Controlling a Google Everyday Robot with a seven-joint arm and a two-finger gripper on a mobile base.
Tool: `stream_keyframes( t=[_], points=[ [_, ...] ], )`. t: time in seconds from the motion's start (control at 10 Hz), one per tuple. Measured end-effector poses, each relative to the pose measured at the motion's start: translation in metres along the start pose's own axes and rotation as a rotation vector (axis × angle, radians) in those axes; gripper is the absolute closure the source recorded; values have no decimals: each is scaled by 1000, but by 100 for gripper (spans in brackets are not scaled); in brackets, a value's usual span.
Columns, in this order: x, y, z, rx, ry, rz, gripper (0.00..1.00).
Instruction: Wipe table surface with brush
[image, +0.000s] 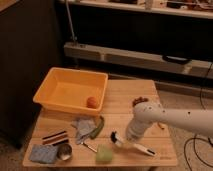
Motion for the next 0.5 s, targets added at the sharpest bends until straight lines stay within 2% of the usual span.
stream_keyframes(
  t=[0.2,0.5],
  points=[
    [-14,0,4,4,-30,-14,100],
    [-43,-36,6,34,-50,-29,100]
  ],
)
